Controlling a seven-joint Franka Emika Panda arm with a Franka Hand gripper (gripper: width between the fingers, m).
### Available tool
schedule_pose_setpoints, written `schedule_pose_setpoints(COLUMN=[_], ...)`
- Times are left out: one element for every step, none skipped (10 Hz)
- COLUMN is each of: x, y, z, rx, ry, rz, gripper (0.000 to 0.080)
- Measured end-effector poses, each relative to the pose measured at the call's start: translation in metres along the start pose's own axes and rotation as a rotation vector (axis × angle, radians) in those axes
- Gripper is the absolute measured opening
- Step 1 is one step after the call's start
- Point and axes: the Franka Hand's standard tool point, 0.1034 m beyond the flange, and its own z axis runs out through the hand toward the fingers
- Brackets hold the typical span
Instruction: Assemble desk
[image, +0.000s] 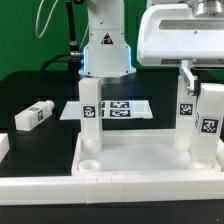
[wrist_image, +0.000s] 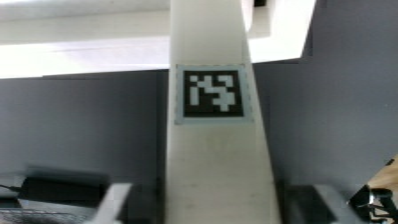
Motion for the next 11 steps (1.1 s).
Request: schedule_pose_setpoints(x=[0.0001,0.0004,0.0004,0.0004,0.0005,0.0005,0.0005,0.0005,0.0005,0.0005,0.0005], y=[0.0002,0.0008,0.0009,0.001,0.0011,0.0011,0.0011,0.0011,0.0011,0.0011,0.0011], z=[0.0,-0.0001,-0.0002,-0.0002,-0.0002,-0.0002,-0.0002,-0.0002,-0.0002,-0.0002,-0.0002], rx=[0.0,-0.001,-0.002,-0.002,-0.002,-0.002,-0.002,-0.002,-0.002,-0.002,-0.002], ry=[0.0,0.001,0.001,0.001,0.001,0.001,0.001,0.001,0.001,0.001,0.001], rz=[-0.004,-0.004,-0.008,-0.015,-0.019,-0.023,-0.027,-0.032,-0.037,-0.039,-0.042], gripper=[0.0464,0.0464,0.0605,0.0635,0.0635,0.0647,0.0649,0.0649,0.0649,0.0649,0.0649])
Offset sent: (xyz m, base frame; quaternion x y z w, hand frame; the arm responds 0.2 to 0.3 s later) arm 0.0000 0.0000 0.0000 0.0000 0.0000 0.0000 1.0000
